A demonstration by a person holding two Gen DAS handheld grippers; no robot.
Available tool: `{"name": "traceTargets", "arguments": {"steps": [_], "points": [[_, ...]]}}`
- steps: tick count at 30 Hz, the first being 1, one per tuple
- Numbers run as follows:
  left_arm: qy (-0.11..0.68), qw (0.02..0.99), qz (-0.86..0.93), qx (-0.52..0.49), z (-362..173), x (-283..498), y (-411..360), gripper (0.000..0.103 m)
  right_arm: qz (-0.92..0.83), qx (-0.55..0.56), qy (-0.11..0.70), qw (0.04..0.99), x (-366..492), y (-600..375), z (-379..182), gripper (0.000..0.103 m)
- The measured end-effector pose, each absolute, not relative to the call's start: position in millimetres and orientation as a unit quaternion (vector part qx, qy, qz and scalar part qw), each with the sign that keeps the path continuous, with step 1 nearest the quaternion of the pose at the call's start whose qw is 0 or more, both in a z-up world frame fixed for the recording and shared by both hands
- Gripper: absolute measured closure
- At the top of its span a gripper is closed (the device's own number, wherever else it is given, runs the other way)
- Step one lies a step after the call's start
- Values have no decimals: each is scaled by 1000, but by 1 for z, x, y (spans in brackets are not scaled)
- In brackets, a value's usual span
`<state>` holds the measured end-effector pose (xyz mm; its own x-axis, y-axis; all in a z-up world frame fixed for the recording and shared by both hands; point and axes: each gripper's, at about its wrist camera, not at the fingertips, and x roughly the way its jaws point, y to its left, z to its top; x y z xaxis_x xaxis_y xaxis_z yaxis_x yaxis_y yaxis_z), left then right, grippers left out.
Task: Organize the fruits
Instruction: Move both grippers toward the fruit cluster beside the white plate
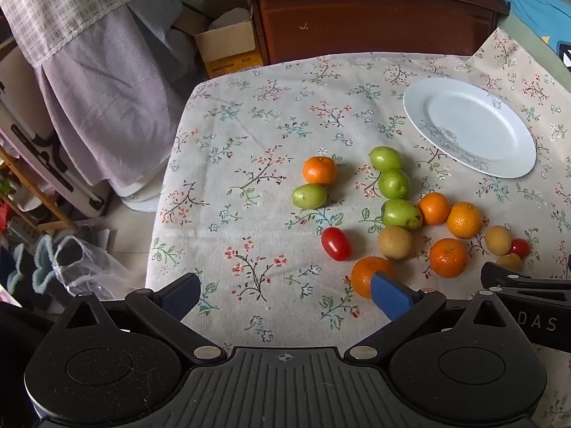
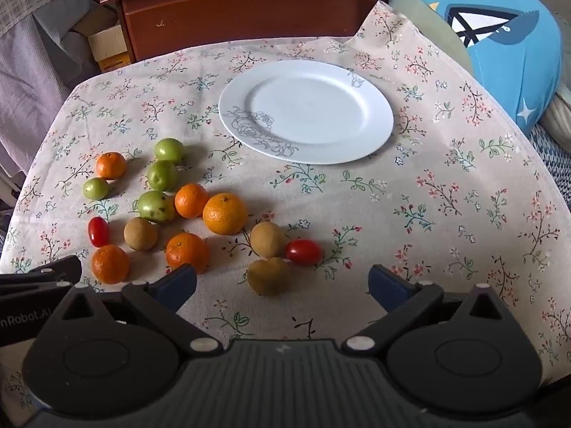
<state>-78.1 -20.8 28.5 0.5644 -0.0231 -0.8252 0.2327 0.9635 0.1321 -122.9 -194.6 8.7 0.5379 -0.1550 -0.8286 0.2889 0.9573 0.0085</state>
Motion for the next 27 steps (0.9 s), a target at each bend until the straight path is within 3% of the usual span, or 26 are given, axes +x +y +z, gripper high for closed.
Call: {"name": "traceTargets", "arguments": {"steps": [27], "points": [[461,875,-79,121,28,-82,-21,1,-129,72,467,872,-126,-190,7,6]]}}
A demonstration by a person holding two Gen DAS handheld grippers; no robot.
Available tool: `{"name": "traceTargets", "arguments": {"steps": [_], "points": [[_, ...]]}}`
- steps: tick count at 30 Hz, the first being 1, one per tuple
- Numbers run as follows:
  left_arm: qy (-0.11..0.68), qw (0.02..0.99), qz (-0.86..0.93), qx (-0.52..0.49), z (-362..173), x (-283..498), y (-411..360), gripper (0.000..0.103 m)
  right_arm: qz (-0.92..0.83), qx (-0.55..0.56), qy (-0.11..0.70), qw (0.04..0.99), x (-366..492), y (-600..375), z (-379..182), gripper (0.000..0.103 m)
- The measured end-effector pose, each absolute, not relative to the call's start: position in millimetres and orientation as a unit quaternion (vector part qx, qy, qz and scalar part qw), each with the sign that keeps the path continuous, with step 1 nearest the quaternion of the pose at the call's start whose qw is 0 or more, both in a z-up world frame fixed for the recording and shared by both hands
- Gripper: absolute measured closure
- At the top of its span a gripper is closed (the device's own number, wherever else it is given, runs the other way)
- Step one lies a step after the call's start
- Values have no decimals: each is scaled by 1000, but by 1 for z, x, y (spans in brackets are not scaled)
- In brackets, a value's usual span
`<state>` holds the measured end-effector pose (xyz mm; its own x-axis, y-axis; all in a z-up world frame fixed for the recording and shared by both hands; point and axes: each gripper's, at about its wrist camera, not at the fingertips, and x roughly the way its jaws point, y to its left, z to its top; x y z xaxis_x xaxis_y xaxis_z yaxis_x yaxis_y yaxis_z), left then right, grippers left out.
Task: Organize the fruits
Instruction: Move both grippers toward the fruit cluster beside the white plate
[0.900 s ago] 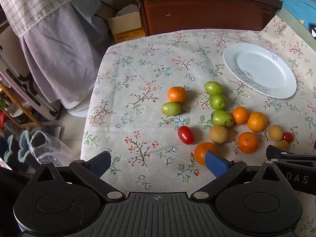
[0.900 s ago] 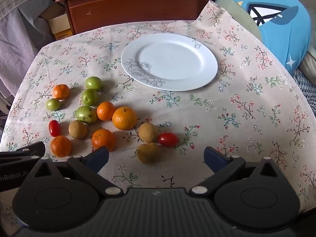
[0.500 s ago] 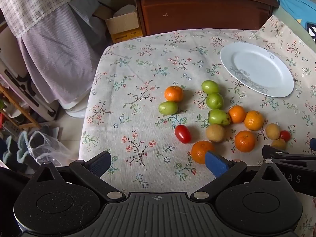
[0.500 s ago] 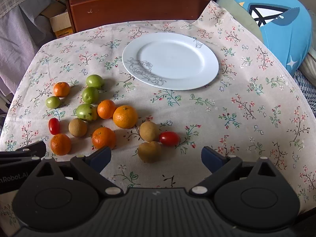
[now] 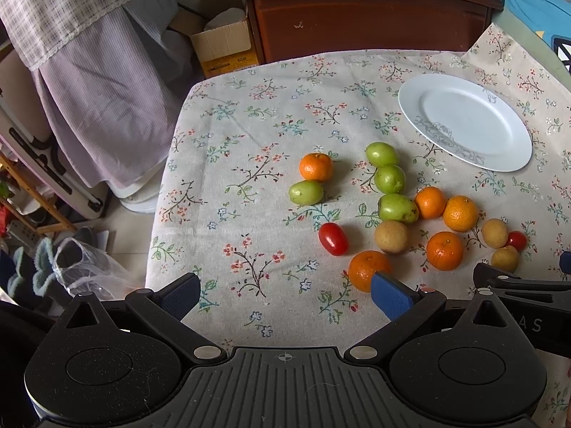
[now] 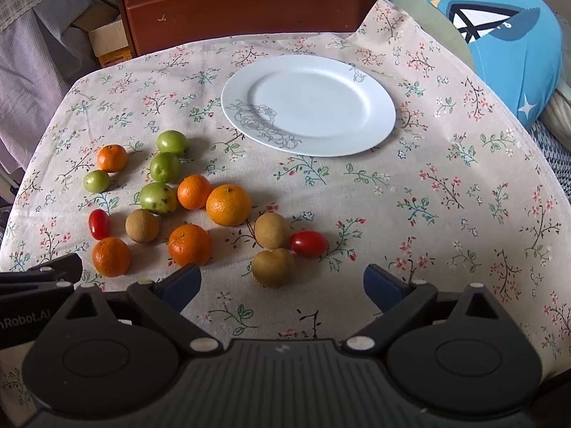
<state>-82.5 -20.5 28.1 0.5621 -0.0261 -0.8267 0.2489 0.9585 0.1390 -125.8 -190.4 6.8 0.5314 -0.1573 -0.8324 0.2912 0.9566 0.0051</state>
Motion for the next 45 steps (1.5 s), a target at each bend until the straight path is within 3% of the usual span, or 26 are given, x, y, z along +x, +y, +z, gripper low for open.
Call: {"name": "traceTargets", "arguments": {"steps": [16,19,26,32,34,41,45], "points": [[450,878,-121,109,25,-94,-4,1,-109,192,476,851,-184,-227,7,7],[435,883,-135,113,28,-97,-5,1,-108,194,466,857,-193,-231,10,15],[416,891,-153,100,38,-81,6,2,-112,208,413,880,-204,-243,4,22],[421,884,-178,91,32,-78,9,3,-85,218,404,885,-190,-239,1,44],[419,883,-189,97,28,-81,5,7,-64,199,392,896,-183,-231,2,56],[425,875,-213,97,15,-82,-4,14,-27,192,383,903,-173,-222,-1,61],[419,871,-231,107,9,-83,-17,23,-30,178,388,904,-166,-219,-5,65]]}}
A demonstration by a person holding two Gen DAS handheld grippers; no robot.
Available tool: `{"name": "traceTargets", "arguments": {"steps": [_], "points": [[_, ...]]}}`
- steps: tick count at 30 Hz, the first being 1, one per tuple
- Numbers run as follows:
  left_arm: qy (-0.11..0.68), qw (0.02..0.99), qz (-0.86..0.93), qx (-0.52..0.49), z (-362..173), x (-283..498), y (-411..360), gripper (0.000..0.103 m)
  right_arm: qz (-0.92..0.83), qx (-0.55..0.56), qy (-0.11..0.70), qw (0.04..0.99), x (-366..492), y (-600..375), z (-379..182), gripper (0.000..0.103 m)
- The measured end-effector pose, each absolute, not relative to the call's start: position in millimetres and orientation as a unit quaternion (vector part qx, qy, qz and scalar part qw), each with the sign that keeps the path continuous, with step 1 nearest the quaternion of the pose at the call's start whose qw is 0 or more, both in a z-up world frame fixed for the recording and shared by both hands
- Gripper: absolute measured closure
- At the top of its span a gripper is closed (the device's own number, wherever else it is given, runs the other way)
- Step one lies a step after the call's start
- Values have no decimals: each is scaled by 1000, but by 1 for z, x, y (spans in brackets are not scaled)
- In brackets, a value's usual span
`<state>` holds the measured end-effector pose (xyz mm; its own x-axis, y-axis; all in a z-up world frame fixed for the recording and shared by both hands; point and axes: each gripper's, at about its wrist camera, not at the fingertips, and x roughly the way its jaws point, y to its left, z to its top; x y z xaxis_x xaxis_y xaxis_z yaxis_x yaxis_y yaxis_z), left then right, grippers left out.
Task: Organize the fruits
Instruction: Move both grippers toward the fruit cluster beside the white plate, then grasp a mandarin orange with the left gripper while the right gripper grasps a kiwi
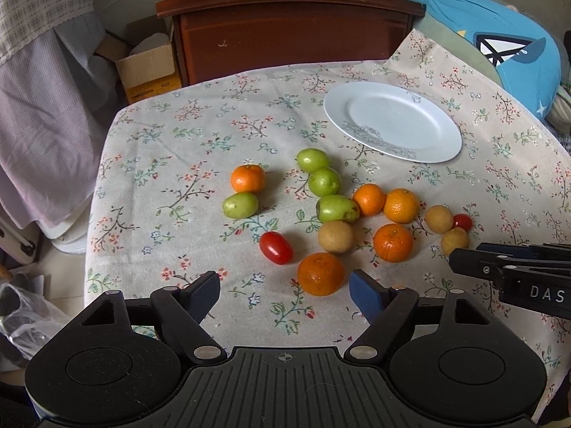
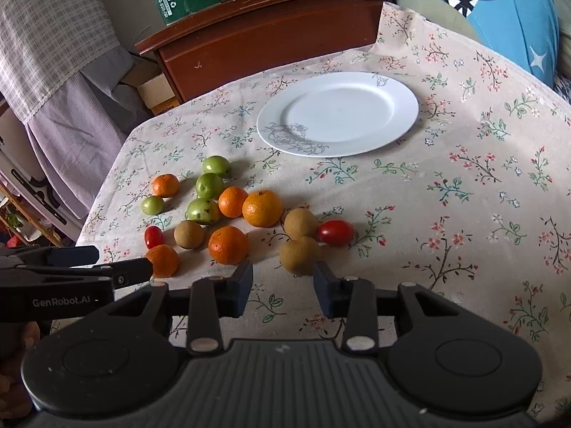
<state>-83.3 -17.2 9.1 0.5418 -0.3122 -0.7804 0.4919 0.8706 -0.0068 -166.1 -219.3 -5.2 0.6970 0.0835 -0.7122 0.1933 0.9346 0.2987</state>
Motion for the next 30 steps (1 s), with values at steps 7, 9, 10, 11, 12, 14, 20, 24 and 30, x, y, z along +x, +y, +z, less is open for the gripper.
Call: {"name": "traceTargets", "arguments": {"steps": [7,9,10,11,12,14,20,24,30], "points": [[420,867,-253,95,1,-81,-30,37,-45,174,392,902,-159,-221,-12,65],[419,867,-251,99,-3,-79,-33,40,-47,174,393,902,-156,-221,-14,65],[421,866,-250,99,-4,-78,-34,42,-47,174,392,902,-154,-221,-15,68],[423,866,-250,96,-6,-77,-35,45,-48,174,393,902,-153,-221,-15,69],[425,864,-252,93,-7,-76,-35,54,-49,173,392,902,-152,-221,-16,71],[429,862,-257,88,-10,-75,-35,65,-51,169,389,904,-151,-221,-16,74],[429,860,-263,79,-13,-75,-32,72,-49,162,383,908,-152,-218,-14,75],[426,862,-262,76,-10,-76,-31,73,-37,161,378,911,-154,-216,-8,75],[407,871,-266,66,5,-81,-28,73,-23,164,366,916,-159,-214,2,75]]}}
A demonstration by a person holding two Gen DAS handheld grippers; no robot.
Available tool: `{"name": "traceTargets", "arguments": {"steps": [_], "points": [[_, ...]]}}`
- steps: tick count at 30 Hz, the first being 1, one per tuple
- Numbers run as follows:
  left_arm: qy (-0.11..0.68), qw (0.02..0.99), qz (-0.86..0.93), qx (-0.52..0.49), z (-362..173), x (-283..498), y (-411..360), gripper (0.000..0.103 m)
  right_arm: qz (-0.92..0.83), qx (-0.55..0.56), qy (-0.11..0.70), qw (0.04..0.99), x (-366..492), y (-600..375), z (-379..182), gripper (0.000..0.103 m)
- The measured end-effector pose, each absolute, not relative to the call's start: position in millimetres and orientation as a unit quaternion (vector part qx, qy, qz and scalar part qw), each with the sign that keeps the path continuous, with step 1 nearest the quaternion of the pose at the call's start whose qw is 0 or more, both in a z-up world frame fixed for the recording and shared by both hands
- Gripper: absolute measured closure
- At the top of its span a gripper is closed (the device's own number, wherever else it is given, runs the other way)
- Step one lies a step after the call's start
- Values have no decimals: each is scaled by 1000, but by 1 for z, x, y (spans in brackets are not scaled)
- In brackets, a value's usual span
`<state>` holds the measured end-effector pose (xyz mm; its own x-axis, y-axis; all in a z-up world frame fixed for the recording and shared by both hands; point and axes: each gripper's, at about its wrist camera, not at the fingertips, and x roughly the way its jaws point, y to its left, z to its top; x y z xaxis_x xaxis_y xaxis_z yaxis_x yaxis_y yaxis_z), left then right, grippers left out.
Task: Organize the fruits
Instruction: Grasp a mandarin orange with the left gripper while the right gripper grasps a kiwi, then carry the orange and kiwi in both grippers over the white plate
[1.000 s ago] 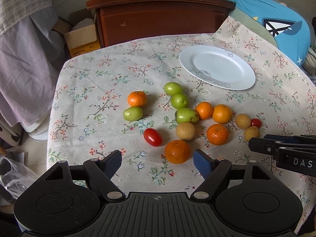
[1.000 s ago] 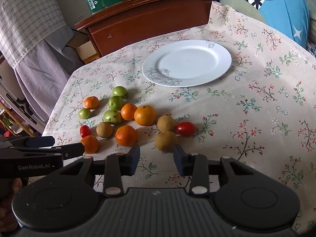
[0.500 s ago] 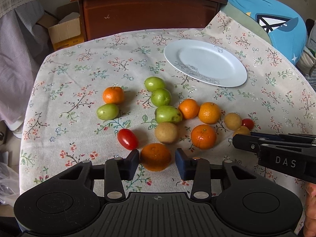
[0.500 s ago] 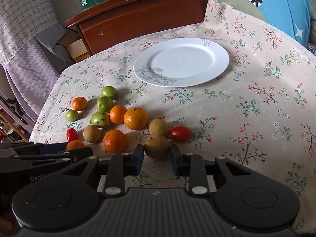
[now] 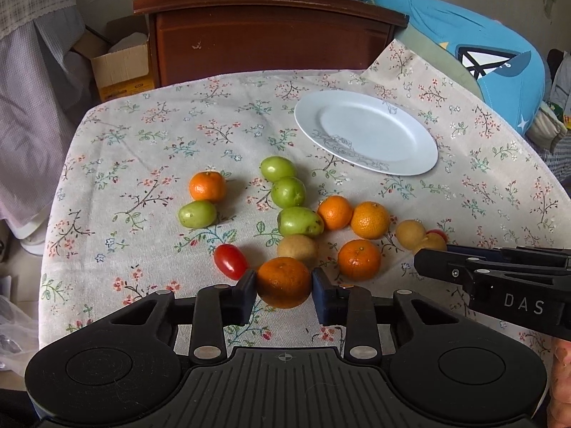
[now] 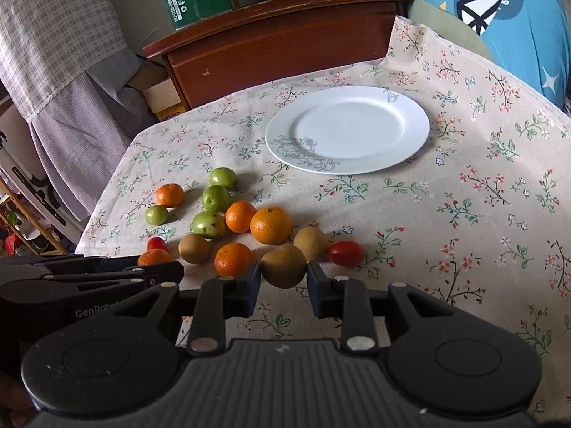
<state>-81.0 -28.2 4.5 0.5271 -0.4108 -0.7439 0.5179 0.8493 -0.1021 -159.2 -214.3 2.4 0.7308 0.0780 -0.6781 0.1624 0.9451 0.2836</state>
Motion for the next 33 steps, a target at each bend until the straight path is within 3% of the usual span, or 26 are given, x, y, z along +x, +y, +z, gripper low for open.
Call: {"name": "traceTargets", "arguments": {"steps": [12,33], "points": [[408,864,-295,23,32,-58,-36,73,-10,184,348,919,-146,-237,25,75],[382,845,-364,83,42,7,-115,73,-16,164,361,918,-74,-290,22,75]]}}
